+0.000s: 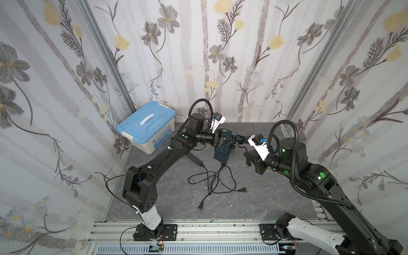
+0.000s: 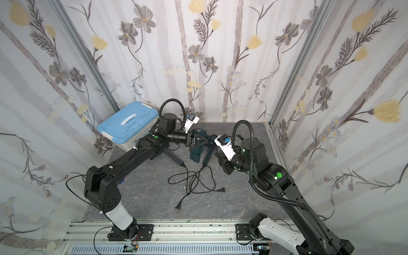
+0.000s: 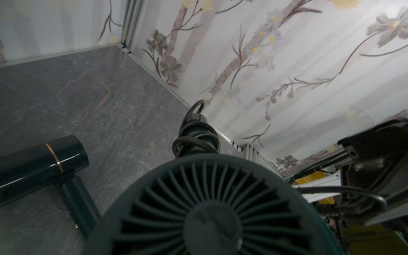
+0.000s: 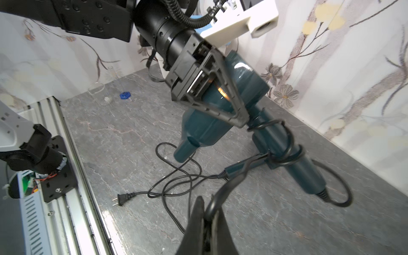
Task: Wrap the cord around the hair dryer
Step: Wrap the power cord around the hair dryer.
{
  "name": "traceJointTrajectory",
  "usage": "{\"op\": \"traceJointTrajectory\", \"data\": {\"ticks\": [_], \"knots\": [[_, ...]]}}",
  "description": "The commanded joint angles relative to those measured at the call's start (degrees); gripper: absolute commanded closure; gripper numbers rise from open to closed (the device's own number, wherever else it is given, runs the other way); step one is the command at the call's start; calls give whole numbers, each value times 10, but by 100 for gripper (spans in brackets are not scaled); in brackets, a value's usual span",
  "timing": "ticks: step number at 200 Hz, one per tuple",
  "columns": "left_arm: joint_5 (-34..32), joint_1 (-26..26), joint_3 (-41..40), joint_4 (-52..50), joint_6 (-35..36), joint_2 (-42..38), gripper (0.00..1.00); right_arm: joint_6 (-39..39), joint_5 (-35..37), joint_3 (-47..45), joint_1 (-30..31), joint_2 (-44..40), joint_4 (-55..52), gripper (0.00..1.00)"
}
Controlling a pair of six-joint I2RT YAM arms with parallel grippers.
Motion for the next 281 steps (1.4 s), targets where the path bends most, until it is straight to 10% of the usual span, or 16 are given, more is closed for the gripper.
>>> {"op": "traceJointTrajectory", "data": {"ticks": [1,89,207,281], "knots": [[4,-15,-2,-59,75,-11,100,-57,59,35,1,20,-23,100],[83,-101,-20,-212,227,-73,100,-170,93,65,-72,107,46,100],[199,-111,17,-212,246,-139,100,-201,-550,-35,-264,196,184,100],[240,-62,23,-50,141,-132,100,-162,-665,-33,-291,266,177,100]]}}
